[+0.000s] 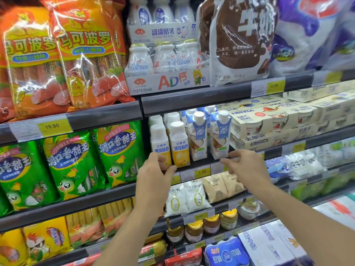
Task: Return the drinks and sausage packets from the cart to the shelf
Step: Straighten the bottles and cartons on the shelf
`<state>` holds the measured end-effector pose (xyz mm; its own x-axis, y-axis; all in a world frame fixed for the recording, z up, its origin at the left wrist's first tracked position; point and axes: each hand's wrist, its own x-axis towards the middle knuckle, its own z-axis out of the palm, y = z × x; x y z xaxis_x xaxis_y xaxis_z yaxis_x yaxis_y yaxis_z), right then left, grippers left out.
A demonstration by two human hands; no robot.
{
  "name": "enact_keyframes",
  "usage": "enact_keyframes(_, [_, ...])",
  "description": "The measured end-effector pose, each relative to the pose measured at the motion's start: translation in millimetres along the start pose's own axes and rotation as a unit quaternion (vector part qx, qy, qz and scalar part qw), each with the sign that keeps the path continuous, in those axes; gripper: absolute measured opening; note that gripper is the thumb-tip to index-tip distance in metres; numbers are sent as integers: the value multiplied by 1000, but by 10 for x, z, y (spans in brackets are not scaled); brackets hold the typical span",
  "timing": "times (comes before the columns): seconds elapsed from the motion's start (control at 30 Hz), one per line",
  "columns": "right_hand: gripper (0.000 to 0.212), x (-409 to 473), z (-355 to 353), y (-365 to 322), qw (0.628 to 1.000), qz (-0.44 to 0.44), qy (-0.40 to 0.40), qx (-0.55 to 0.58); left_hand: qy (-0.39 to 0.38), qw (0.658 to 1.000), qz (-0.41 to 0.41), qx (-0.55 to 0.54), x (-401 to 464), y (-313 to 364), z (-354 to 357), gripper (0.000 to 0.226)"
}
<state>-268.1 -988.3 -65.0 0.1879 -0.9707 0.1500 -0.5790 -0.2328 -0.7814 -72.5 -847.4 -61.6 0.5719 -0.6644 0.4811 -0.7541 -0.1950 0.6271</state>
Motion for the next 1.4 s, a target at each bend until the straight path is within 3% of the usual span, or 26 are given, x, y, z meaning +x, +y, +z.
enact_keyframes(0.13, [50,56,-33,21,1000,13,-12,-24,-45,997,58,-17,-107,282,272,36])
enact_keyframes(0.2, [47,99,-37,17,999,5,-29,-35,-61,996,67,-17,-132,402,399,46])
enact_keyframes(0.27, [27,163,-36,27,998,-12,-41,-56,-73,996,55,-21,-133,504,499,56])
enact_keyframes(0.53, [34,468,-43,146,985,-74,-116,-100,-46,997,-57,-4,-109,820,839,81])
enact_keyframes(0.9, [45,679,-29,352,971,-141,-154,-119,56,983,-156,80,64,997,1213,50])
enact_keyframes(1.17, [42,712,-19,353,973,-139,-145,-113,59,975,-193,97,119,1046,1242,51])
enact_keyframes(1.4, [40,699,25,325,975,-144,-134,-106,22,970,-211,118,250,1043,1232,38])
